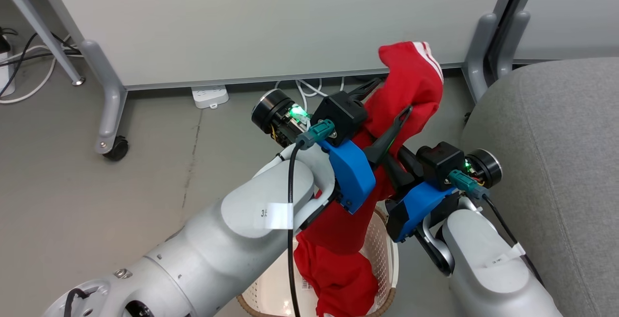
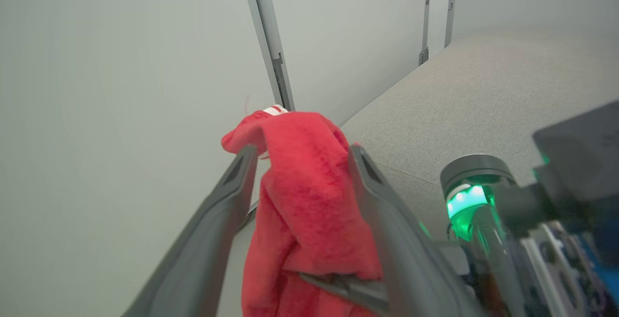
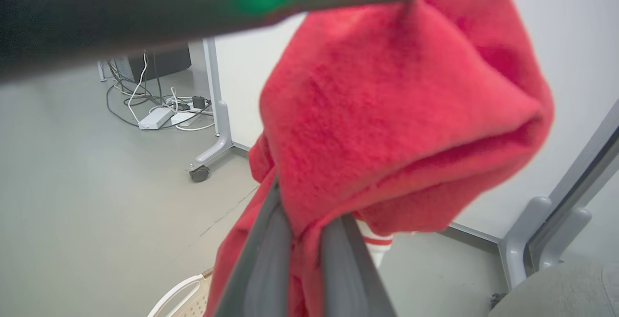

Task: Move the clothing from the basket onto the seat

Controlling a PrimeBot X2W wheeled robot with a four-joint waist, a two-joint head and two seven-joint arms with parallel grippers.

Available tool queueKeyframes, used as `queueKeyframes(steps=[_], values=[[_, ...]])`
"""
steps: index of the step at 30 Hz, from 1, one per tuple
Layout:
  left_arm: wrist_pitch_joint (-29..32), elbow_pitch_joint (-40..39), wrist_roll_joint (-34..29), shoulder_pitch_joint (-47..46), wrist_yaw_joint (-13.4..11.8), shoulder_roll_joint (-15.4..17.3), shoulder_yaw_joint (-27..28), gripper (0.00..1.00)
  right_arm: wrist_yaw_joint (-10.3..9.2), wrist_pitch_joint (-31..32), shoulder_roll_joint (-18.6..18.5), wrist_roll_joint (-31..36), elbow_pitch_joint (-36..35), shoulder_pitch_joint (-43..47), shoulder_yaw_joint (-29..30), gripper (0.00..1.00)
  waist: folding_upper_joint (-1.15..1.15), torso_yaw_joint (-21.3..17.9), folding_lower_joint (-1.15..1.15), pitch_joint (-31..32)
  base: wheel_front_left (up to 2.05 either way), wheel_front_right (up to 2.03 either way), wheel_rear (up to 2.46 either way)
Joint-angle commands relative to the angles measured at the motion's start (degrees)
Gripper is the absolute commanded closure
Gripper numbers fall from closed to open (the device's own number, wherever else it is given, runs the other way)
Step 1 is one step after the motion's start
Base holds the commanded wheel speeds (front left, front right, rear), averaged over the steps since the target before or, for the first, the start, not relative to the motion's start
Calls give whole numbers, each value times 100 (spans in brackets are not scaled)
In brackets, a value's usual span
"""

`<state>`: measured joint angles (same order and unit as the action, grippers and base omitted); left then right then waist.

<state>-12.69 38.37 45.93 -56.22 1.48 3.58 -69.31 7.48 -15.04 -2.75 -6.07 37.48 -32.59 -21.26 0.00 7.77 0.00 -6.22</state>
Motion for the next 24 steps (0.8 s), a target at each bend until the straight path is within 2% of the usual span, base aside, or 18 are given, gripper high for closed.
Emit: queueKeyframes(steps=[1,16,24], values=[[0,13,35,-1,-21,33,-10,0,2,-22,-25,-7,-48,74,60,100,0,-70,0,-11,0,0,0],[-56,-71,-15,49,-48,136,-55,0,2,-22,-24,175,-349,197,534,100,0,-768,0,-194,0,0,0],[-75,-201,-103,-21,-85,222,-97,0,3,-22,-19,404,-701,270,1086,100,0,-1301,0,-372,0,0,0]])
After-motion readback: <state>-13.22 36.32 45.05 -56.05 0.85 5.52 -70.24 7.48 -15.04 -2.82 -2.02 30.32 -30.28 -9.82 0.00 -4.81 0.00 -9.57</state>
